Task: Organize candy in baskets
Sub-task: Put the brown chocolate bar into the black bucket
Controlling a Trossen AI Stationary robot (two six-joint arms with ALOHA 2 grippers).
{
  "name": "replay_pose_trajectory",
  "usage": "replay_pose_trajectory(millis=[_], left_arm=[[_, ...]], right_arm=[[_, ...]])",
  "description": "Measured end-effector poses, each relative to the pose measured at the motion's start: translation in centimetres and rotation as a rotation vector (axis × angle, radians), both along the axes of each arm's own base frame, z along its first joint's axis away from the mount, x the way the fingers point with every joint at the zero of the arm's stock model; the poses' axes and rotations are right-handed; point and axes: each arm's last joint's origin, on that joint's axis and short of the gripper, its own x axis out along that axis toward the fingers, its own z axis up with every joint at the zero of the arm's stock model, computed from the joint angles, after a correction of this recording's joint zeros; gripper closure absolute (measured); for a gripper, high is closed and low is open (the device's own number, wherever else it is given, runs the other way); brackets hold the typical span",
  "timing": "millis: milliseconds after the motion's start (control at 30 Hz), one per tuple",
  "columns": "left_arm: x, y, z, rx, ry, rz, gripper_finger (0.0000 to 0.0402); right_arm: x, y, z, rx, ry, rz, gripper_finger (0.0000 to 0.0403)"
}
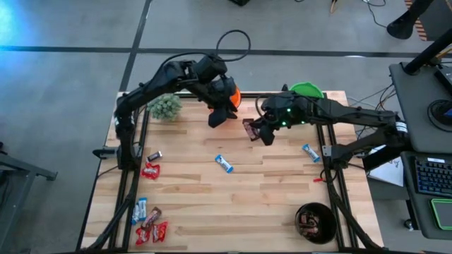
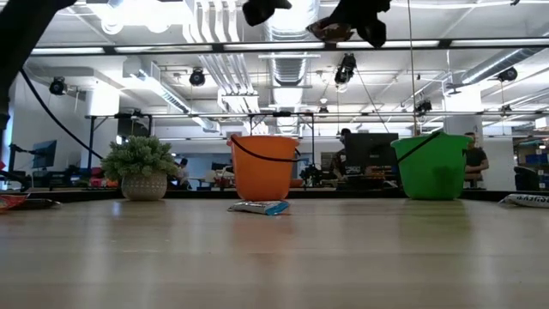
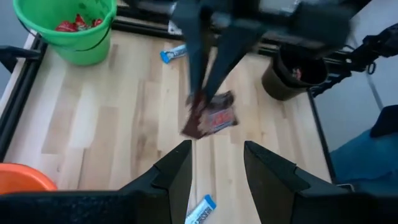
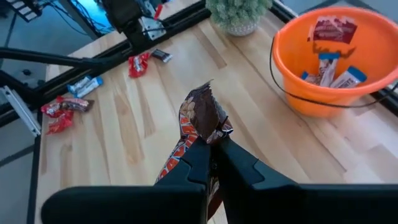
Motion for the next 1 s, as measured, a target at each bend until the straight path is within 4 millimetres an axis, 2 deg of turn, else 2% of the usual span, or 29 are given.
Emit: replay_pose_trajectory(millis=[300, 467, 1000], left_arm=[[2.5, 1.4, -1.9, -0.084, -0.052, -0.084, 0.0274], [3.6, 1.7, -2.7, -0.163, -0.087, -0.155, 0.0274], [5.0, 2.4, -4.7, -0.19, -0.044, -0.143, 0.0274]], right_arm=[[-1.9, 0.3, 1.6, -0.031, -0.053, 0.013, 0.0391], [-1.9, 0.3, 1.6, -0.037, -0.052, 0.016, 0.0391], [-1.9, 0.4, 2.1, -0.035, -0.072, 0.023, 0.0391]])
